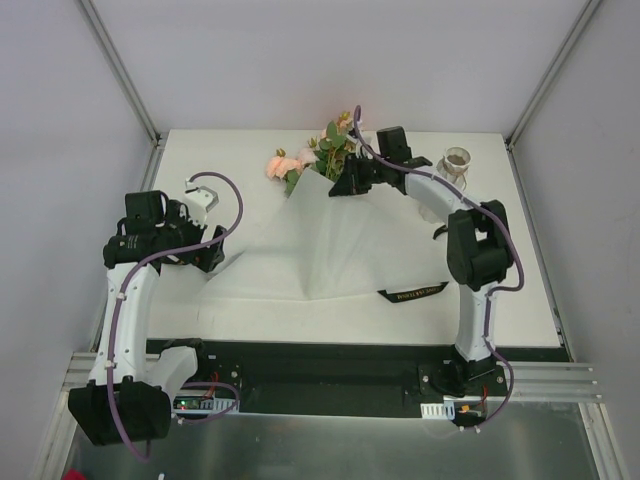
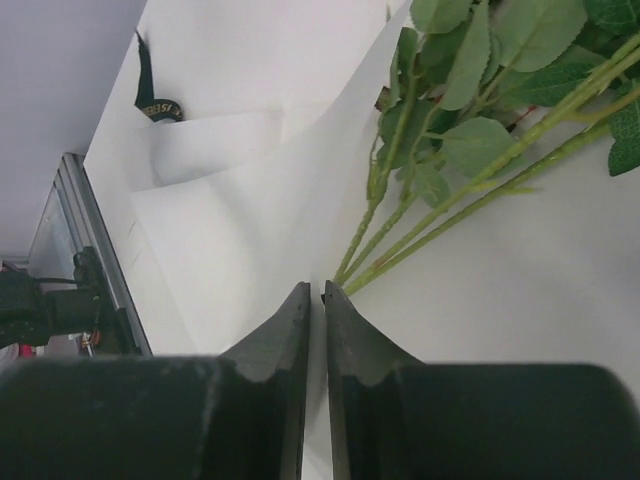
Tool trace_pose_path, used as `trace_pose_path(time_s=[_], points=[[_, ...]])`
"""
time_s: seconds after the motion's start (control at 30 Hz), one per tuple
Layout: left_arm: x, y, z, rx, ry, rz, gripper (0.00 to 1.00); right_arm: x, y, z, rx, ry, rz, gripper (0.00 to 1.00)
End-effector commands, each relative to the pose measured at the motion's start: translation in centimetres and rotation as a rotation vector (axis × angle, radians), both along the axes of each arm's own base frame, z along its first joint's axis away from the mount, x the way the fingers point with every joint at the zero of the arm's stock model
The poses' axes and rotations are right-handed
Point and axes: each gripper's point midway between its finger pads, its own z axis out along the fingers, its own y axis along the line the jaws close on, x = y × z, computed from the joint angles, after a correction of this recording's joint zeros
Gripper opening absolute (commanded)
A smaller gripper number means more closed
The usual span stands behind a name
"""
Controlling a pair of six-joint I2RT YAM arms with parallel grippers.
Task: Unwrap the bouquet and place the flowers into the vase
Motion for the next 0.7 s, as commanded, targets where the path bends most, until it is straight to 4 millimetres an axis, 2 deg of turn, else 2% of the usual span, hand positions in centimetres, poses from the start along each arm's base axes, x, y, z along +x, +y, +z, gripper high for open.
trace_pose_path(time_s=[0.0, 0.13, 0.17, 0.2, 0.23, 0.27, 0.33, 0.37, 0.4, 0.43, 0.47, 0.53, 0.57, 0.6, 0.63, 0.67], points=[[0.0, 0.1, 0.7, 0.021, -0.039, -0.002, 0.99, -2.5, 0.4, 6.6, 0.1, -0.14, 0.068, 0.11], [0.0, 0.2, 0.9, 0.022, -0.046, 0.004, 0.99, -5.5, 0.3, 8.2, 0.119, -0.168, 0.108, 0.1], [0.1, 0.2, 1.1, 0.021, -0.05, 0.007, 0.99, -6.8, 0.5, 9.8, 0.131, -0.201, 0.125, 0.1], [0.1, 0.1, 1.1, 0.019, -0.049, 0.009, 0.99, -7.8, 0.3, 9.1, 0.121, -0.192, 0.132, 0.1], [0.1, 0.2, 1.3, 0.02, -0.053, 0.013, 0.99, -8.5, 0.3, 9.4, 0.12, -0.207, 0.14, 0.1], [0.1, 0.2, 1.4, 0.02, -0.057, 0.014, 0.99, -9.7, 0.4, 10.6, 0.128, -0.235, 0.152, 0.1], [0.2, 0.2, 1.6, 0.018, -0.06, 0.018, 0.99, -11.4, 0.3, 10.4, 0.126, -0.229, 0.166, 0.1], [0.2, 0.2, 1.5, 0.019, -0.058, 0.019, 0.99, -12.6, 0.4, 11.5, 0.132, -0.265, 0.177, 0.1], [0.2, 0.2, 1.7, 0.018, -0.061, 0.022, 0.99, -13.7, 0.2, 10.9, 0.123, -0.255, 0.182, 0.1], [0.2, 0.3, 1.7, 0.02, -0.062, 0.026, 0.99, -14.4, 0.2, 11.0, 0.122, -0.265, 0.188, 0.1], [0.2, 0.3, 1.8, 0.019, -0.064, 0.027, 0.99, -15.6, 0.3, 12.1, 0.126, -0.302, 0.199, 0.11], [0.2, 0.4, 1.8, 0.023, -0.067, 0.03, 0.99, -17.8, 0.3, 11.6, 0.109, -0.297, 0.23, 0.11], [0.2, 0.4, 1.8, 0.026, -0.068, 0.033, 0.99, -18.7, 0.0, 12.4, 0.11, -0.332, 0.239, 0.11], [0.2, 0.5, 1.9, 0.028, -0.071, 0.034, 0.99, -19.8, -0.2, 12.0, 0.099, -0.32, 0.252, 0.12], [0.2, 0.5, 1.9, 0.03, -0.072, 0.035, 0.99, -21.3, -0.1, 12.8, 0.106, -0.344, 0.277, 0.12], [0.2, 0.5, 2.0, 0.032, -0.075, 0.037, 0.99, -22.1, -0.4, 12.6, 0.086, -0.346, 0.284, 0.12]])
